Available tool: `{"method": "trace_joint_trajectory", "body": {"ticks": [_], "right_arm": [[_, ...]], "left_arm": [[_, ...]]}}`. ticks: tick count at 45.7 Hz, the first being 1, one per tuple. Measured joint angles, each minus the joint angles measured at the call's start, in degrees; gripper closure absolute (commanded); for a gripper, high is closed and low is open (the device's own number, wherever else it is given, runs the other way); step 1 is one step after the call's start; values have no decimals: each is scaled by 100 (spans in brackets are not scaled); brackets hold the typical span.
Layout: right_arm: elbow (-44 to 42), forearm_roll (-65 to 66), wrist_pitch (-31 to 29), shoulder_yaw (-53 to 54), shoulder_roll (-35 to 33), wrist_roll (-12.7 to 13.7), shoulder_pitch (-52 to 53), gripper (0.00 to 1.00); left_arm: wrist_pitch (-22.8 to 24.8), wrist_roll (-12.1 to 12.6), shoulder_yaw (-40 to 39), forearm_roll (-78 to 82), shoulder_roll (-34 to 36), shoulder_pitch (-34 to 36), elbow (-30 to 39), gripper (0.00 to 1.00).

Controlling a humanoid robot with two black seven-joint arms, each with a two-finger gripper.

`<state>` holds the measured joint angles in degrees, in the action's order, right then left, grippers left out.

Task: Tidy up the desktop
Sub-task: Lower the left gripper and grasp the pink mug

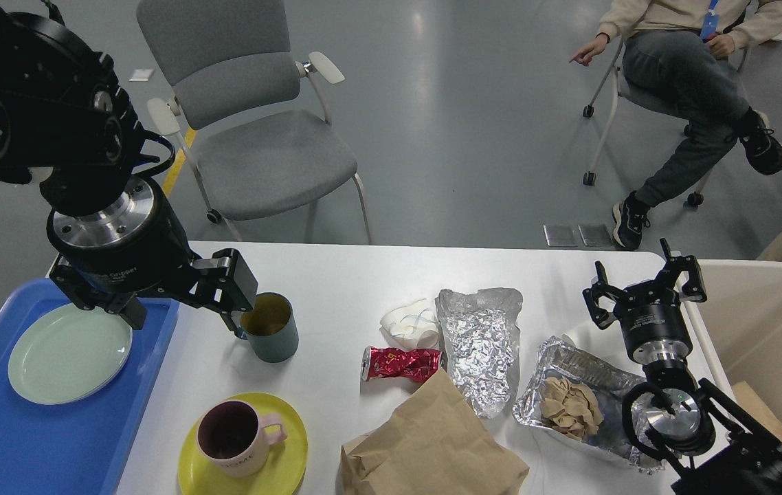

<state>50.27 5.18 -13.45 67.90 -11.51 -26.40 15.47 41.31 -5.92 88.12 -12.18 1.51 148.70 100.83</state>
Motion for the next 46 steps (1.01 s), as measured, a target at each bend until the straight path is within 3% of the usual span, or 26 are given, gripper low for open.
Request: {"method": "trace_joint_trajectory", "body": {"ticks": [13,20,31,46], "right_arm": [[0,0,0,0,0,3,0,0],[0,0,0,0,0,3,0,0],[0,0,0,1,0,3,0,0],[0,0,0,0,0,3,0,0]], "left_arm": [[-851,88,-12,114,408,-1554,-68,9],[-1724,90,-186,177,415,-2792,-290,9],[-2803,90,-252,190,364,-4169,-746,9],[-3235,90,-272,182,217,-5048,-1291,10]]}}
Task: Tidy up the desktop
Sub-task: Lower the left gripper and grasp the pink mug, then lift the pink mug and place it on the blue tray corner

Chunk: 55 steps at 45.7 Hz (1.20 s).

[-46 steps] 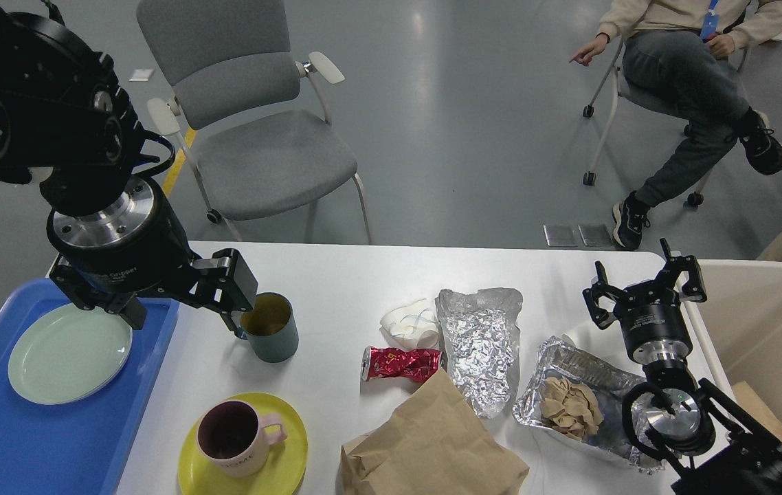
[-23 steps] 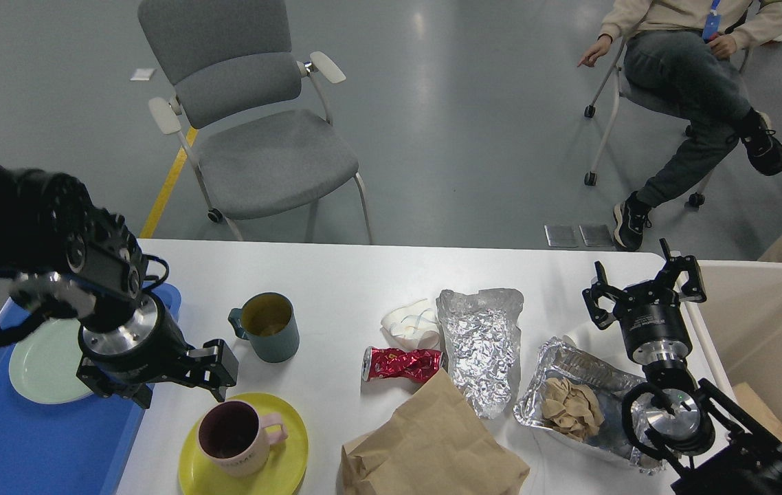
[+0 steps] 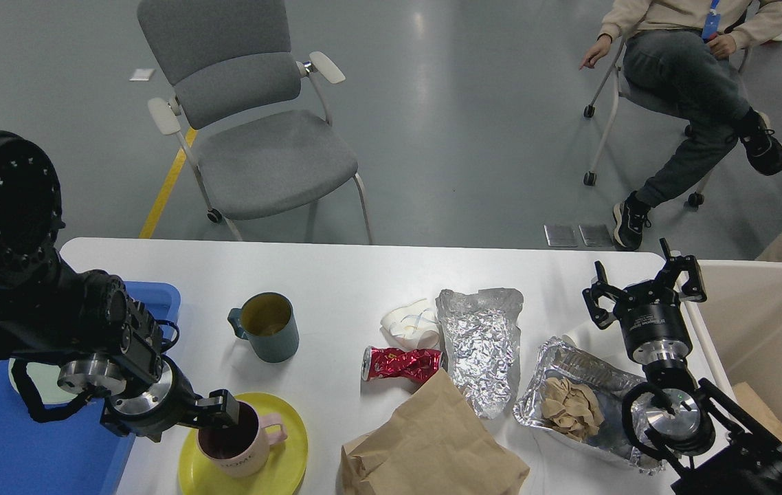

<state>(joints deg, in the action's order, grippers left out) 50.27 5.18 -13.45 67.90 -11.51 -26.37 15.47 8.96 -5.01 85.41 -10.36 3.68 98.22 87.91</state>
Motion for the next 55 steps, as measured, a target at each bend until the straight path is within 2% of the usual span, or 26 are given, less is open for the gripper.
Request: {"method": "trace_joint_trajectory", "body": {"ticks": [7,16,17,18,19,24,28,31,36,40,55], "right_arm": [[0,0,0,-1,0,0,0,0],[0,0,0,-1,0,-3,0,0],[0,0,0,-1,0,-3,0,0],[0,0,0,-1,0,-3,0,0],[0,0,0,-1,0,-3,0,0],[0,0,0,-1,0,-3,0,0],[0,0,0,-1,0,-3,0,0],[0,0,0,-1,0,-2,0,0],[0,0,0,-1,0,-2,0,0],[0,0,0,-1,0,-2,0,0],[0,0,0,1,0,-2,0,0]], "left_arm": [[-99,1,-24,-4,-95,-369,-321,17],[-140,-1,-155,-5,-112,-588,-509,41],[-140,-3,-163,-5,-112,-607,-516,44],[-140,-6,-171,-4,-113,-625,-521,53],[-140,-7,-202,-1,-113,-674,-537,58],[-140,-7,-236,0,-114,-772,-597,80],[-128,33,-242,-1,-114,-809,-629,93],[-118,168,-244,-1,-114,-817,-637,99],[-117,465,-244,-1,-114,-817,-653,100],[-117,578,-244,-1,-114,-817,-660,100],[17,629,-245,16,-94,-741,-646,100]]}}
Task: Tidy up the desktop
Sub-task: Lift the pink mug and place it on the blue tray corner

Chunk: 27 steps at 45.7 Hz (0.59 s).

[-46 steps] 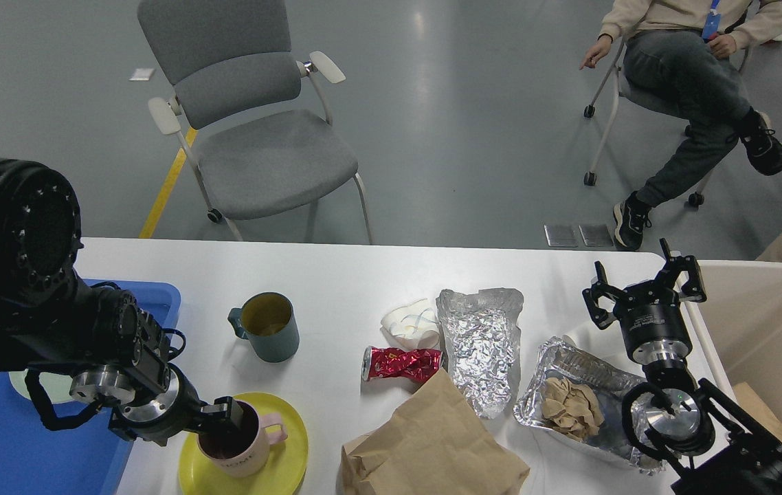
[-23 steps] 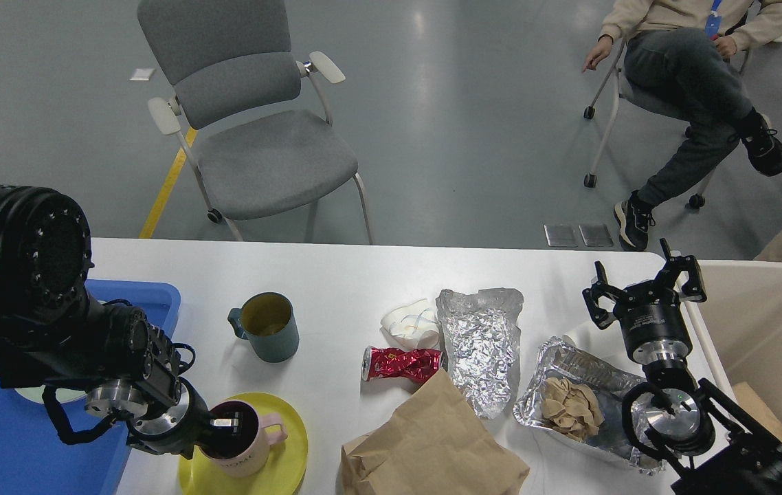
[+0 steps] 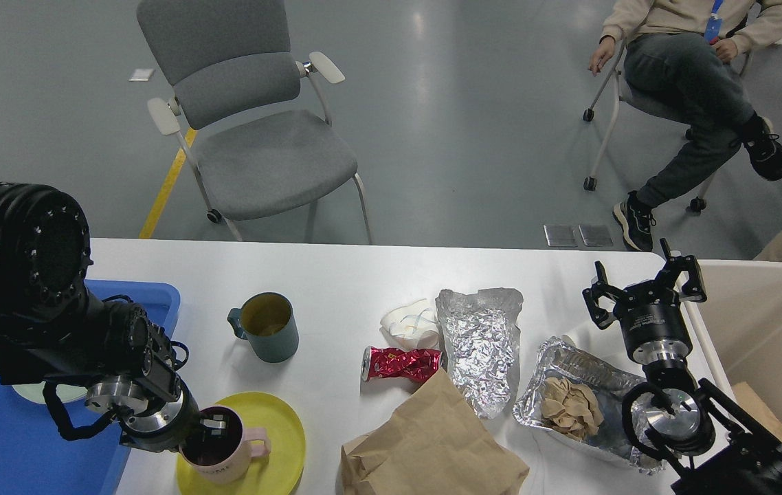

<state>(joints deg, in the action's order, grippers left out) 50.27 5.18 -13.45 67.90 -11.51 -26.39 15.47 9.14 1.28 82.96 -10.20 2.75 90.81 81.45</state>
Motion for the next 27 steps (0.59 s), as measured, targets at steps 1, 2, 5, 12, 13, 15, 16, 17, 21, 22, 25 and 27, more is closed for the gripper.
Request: {"method": "trace_joint_trajectory", "body": {"ticks": [1,2,5,12,13,15,16,17,21,22,25,27], "right_arm": [[0,0,0,0,0,0,0,0],[0,0,0,0,0,0,0,0],[0,0,0,0,0,0,0,0],[0,0,0,0,0,0,0,0],[0,0,0,0,0,0,0,0],[0,0,0,0,0,0,0,0],[0,0,0,0,0,0,0,0],[0,0,0,0,0,0,0,0],[0,0,0,-1,0,0,0,0],[0,0,0,-1,0,0,0,0],[0,0,0,-3,0,0,0,0],[0,0,0,-4,0,0,0,0]], "left_arm": [[29,0,2,0,13,27,11,100],[61,-1,8,0,23,58,23,100],[240,-21,41,1,46,274,75,100],[955,-102,156,1,149,1230,471,100],[1042,-106,169,1,168,1403,554,100],[1211,-109,192,1,203,1795,751,100],[1282,-108,201,0,219,1978,842,100],[1353,-102,208,0,237,2161,930,100],[1765,-80,248,12,319,3030,1275,100],[1868,-80,256,13,328,3197,1326,100],[2281,-94,289,23,343,3764,1464,100],[2541,-107,303,39,347,4090,1527,100]]}}
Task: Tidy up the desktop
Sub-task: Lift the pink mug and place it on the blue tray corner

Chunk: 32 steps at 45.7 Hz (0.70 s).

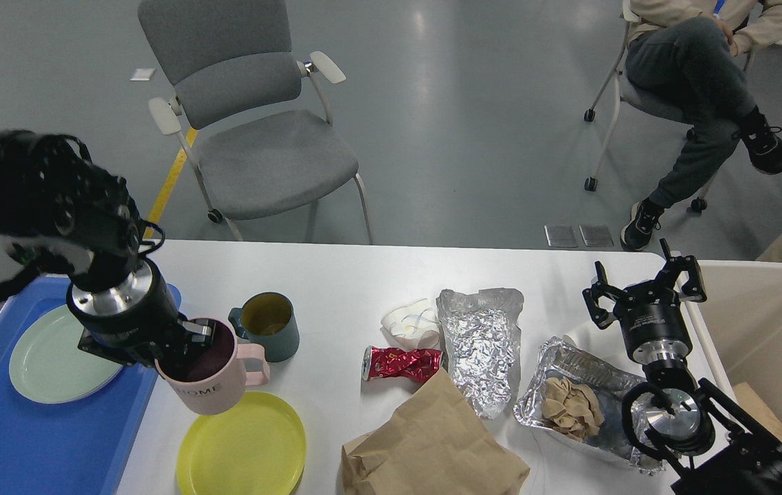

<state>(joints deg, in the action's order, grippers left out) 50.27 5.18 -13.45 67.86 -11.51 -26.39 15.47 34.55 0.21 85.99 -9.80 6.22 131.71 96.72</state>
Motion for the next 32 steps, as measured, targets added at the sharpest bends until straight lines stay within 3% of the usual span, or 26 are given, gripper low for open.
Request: {"method": "trace_joint_trajectory", "body": {"ticks": [8,20,25,32], "right_arm": [[0,0,0,0,0,0,0,0],[0,0,0,1,0,0,0,0],[1,-2,0,3,0,0,1,0],[1,0,0,8,0,3,0,0]], "left_arm": [[757,-76,11,141,2,913,208,100],[892,-141,100,368,213,1032,214,100],[856,-194,318,942,954,874,-17,100],[836,-299,385,2269,2550,-59,-808,100]]}}
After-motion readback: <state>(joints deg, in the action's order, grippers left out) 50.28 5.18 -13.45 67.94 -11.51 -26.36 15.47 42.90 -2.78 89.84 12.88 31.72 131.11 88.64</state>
